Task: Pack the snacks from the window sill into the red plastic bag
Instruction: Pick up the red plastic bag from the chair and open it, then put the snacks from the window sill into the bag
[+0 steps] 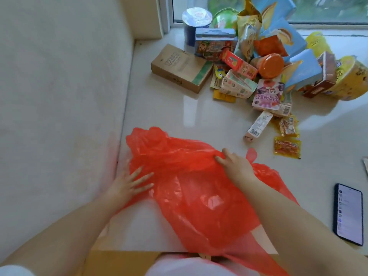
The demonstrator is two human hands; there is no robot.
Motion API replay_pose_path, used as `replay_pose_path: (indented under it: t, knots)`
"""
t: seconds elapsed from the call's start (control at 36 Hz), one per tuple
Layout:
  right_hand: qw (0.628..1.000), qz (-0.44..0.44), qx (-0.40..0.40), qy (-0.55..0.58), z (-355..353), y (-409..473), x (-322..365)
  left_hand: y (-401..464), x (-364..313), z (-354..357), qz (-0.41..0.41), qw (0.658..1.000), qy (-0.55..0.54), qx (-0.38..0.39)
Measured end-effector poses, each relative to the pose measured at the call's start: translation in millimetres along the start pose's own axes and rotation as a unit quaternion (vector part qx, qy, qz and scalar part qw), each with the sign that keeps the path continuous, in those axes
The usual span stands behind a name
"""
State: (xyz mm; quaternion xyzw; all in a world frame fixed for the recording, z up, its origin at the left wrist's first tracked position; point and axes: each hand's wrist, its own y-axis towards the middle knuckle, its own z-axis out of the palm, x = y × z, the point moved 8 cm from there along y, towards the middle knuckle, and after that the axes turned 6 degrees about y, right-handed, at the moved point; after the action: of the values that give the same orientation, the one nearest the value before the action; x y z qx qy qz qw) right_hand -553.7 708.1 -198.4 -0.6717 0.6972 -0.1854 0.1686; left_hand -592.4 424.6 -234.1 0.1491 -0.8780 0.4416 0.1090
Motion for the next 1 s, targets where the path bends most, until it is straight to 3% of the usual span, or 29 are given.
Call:
replay_pose_path:
  t: [0.06,0.08,0.14,0.19,0.22,0.28,0.33,0.44,0.5,0.64,0.72,0.86,0.94,1.0]
  knots:
    - [1.0,0.024,-0.011,-0.003,0,3,-12,-3,9,1,-0.02,1.0,-0.012,0.013]
    - [0.999,0.027,-0.029,-0.005,-2,5,-15,-3,10,-12,-0.017,0.999,-0.024,-0.022]
    - [0.998,0.013,-0.058,-0.023,-8,8,-11,-4,6,-53,0.006,0.986,-0.055,-0.156]
    - [0.998,0.002,-0.052,-0.02,-8,12,-10,-6,1,-105,0.02,0.943,-0.079,-0.323]
    - [0.998,-0.012,-0.059,-0.02,-8,12,-8,-4,0,-129,0.007,0.923,-0.093,-0.374]
    - [0.997,-0.027,-0.061,-0.029,-8,13,-6,12,5,-166,-0.041,0.906,-0.113,-0.406]
    - [0.996,-0.031,-0.071,-0.032,-10,13,-8,34,11,-190,-0.075,0.916,-0.127,-0.372]
    - [0.995,-0.033,-0.085,-0.04,-13,7,-10,89,20,-185,-0.091,0.977,-0.072,-0.178]
    - [0.997,-0.038,-0.054,-0.042,-8,5,-10,106,30,-178,-0.108,0.981,-0.083,-0.137]
    - [0.997,-0.03,0.05,-0.045,13,4,-16,137,55,-147,-0.129,0.974,-0.154,-0.104]
    - [0.997,-0.013,0.069,-0.029,30,7,-26,144,63,-140,-0.124,0.973,-0.176,-0.077]
    - [0.993,0.06,0.096,-0.03,32,11,-56,140,63,-164,-0.09,0.975,-0.169,-0.117]
    - [0.992,0.085,0.097,-0.015,31,10,-70,137,47,-155,-0.026,0.955,-0.296,-0.004]
    - [0.992,0.089,0.093,0.009,32,7,-75,130,32,-143,0.001,0.898,-0.428,0.104]
